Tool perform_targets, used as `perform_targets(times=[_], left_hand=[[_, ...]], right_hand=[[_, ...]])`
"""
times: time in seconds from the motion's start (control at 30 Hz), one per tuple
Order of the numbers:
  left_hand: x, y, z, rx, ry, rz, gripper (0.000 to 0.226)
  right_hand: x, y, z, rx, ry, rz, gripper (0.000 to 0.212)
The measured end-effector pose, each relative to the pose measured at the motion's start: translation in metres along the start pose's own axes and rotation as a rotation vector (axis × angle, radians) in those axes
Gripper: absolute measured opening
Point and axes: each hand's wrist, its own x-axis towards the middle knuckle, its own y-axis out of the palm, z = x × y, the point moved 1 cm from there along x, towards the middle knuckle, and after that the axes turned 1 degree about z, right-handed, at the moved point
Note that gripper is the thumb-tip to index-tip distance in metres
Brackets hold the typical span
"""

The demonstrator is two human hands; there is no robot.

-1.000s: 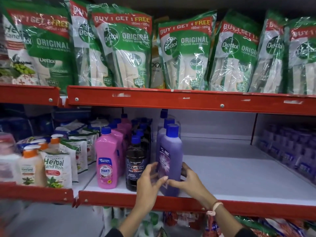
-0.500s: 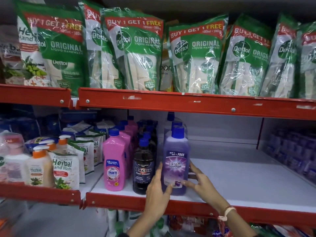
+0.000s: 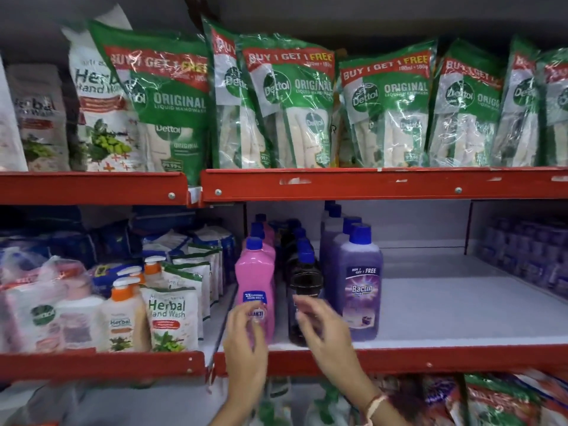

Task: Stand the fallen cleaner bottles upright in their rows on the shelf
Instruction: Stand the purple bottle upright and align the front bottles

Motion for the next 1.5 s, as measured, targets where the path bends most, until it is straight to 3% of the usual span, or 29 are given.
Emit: perform_targets(times=[0.07, 0.13, 0.23, 0.47, 0.57, 0.7, 0.83, 0.9, 0.97, 1.03, 1.1, 1.17, 1.27, 1.37, 1.5], left_hand=[[0.012, -0.010, 0.005, -0.031, -0.077, 0.027, 0.033], [0.022, -0.013, 0.006, -0.047, -0.174, 0.120, 0.053], [0.032, -0.014, 0.007, -0.109, -0.264, 0.291, 0.067], [0.023, -0.038, 0.009, -0.117, -0.302, 0.427, 0.047], [0.018, -0.046, 0.003, -0.080, -0.324, 0.430, 0.050], [0.010, -0.054, -0.009, -0.070, -0.308, 0.455, 0.030], [0.002, -0.055, -0.012, 0.021, -0.252, 0.426, 0.051], [-0.005, -0.053, -0.012, 0.110, -0.223, 0.248, 0.060], [-0.013, -0.049, -0.019, 0.120, -0.110, 0.074, 0.051], [-0.021, -0.037, -0.027, 0.083, 0.022, 0.070, 0.034], [-0.025, -0.019, -0.035, 0.096, 0.107, 0.188, 0.029], [-0.030, 0.004, -0.041, 0.110, 0.092, 0.347, 0.040], [-0.029, 0.031, -0.044, 0.062, -0.145, 0.545, 0.070], [-0.015, 0.041, -0.047, -0.014, -0.357, 0.560, 0.074], [-0.006, 0.038, -0.050, -0.107, -0.366, 0.516, 0.072]], right_hand=[[0.004, 0.025, 0.012, 0.081, 0.137, 0.166, 0.048], [0.009, 0.041, 0.016, 0.096, 0.222, 0.261, 0.062], [0.019, 0.052, 0.015, 0.129, 0.300, 0.330, 0.061], [0.013, 0.054, 0.018, 0.132, 0.356, 0.310, 0.050], [0.008, 0.049, 0.022, 0.143, 0.364, 0.315, 0.050], [0.002, 0.043, 0.026, 0.129, 0.357, 0.328, 0.050], [-0.003, 0.037, 0.028, 0.163, 0.345, 0.364, 0.051], [-0.008, 0.029, 0.024, 0.123, 0.337, 0.286, 0.047], [-0.015, 0.015, 0.016, 0.047, 0.341, 0.063, 0.035], [-0.019, -0.003, 0.007, -0.026, 0.338, -0.136, 0.027], [-0.017, -0.015, -0.004, -0.084, 0.358, -0.191, 0.030], [-0.009, -0.022, -0.017, -0.086, 0.394, -0.104, 0.041], [0.003, -0.017, -0.023, 0.020, 0.423, 0.126, 0.060], [0.012, -0.013, -0.024, 0.104, 0.458, 0.232, 0.068], [0.010, -0.017, -0.025, 0.140, 0.470, 0.246, 0.066]])
